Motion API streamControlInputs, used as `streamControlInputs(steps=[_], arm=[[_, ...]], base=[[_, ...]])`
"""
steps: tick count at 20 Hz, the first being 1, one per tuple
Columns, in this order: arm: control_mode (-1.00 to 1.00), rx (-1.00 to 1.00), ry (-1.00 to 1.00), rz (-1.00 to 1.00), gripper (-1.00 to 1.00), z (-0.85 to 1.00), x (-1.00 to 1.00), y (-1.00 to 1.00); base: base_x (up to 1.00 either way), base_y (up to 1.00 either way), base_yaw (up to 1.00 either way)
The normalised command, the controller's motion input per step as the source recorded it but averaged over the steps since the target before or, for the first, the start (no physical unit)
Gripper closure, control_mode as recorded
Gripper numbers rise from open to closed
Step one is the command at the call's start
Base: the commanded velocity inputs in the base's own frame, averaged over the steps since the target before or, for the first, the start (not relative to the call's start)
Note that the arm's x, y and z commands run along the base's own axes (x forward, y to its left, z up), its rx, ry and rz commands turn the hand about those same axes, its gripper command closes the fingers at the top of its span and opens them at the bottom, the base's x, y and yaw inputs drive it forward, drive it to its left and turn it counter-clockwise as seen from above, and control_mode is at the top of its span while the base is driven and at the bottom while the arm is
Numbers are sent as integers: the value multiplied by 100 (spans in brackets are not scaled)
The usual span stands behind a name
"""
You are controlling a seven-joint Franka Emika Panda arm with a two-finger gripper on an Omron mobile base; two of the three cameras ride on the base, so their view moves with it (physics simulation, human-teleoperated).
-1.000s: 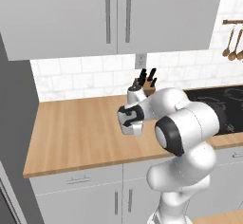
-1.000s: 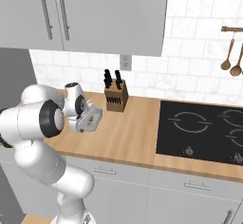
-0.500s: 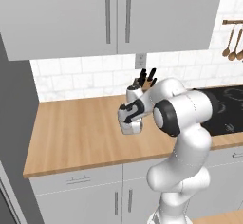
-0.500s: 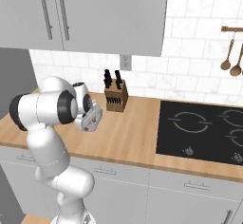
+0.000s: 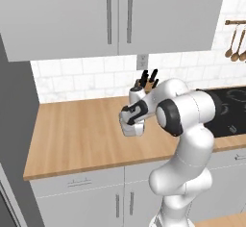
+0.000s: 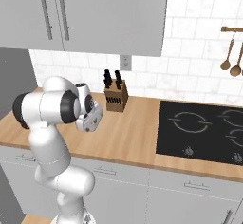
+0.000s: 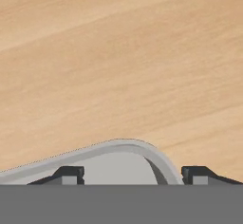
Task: Take the meat container that has the fish and place it on the second highest rack of the freezer. Then take the vegetable container that has the garlics and place it on the highest rack of the freezer.
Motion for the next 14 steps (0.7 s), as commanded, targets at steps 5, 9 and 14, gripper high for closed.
streamControlInputs(steps=[5,9,14], arm=[[-100,0,-1,0,-100,-32,-45,3],[-100,0,4,0,-100,-4,-53,0],[-100,0,26,0,-100,-7,-5,0]], base=[[0,0,0],[0,0,0],[0,0,0]])
